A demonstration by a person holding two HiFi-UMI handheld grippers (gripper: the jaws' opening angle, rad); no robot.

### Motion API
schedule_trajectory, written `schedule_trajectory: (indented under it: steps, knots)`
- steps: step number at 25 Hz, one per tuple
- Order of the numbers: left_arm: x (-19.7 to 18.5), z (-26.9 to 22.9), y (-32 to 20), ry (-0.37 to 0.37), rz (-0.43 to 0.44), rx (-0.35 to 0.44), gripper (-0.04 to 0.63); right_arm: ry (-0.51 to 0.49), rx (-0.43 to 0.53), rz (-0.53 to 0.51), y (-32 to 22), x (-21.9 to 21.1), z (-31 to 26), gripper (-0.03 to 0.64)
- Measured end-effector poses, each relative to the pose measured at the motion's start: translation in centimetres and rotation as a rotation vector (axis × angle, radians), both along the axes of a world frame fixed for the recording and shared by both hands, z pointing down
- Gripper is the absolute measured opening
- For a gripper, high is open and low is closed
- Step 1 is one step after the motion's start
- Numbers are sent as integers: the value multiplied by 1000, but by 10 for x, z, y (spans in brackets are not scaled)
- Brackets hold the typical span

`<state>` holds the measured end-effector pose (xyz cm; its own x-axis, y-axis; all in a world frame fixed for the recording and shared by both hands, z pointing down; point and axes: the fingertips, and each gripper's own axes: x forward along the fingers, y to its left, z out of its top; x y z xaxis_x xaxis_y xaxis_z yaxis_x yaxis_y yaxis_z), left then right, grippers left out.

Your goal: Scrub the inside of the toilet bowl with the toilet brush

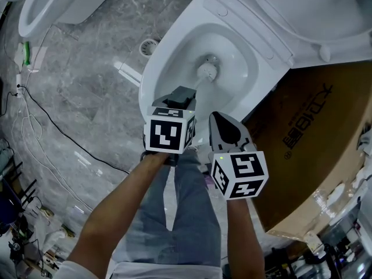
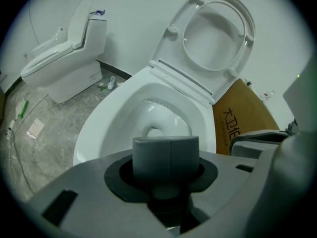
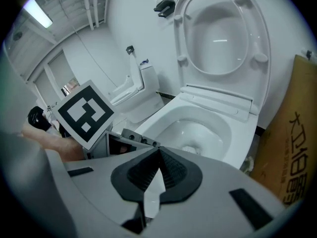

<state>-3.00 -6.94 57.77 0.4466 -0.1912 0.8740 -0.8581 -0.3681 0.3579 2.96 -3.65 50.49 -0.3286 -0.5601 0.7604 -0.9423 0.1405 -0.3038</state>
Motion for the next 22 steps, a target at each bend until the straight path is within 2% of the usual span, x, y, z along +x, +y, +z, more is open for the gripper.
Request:
schedule_trajectory:
  steps: [13,22]
  knots:
    - [5,36,-10,-15,-14,-21,156,4,26,14,-22,-1,9,2]
    - [-8,31,-1,-32,-15,-27,156,3,26,17,-17,-3,9,2]
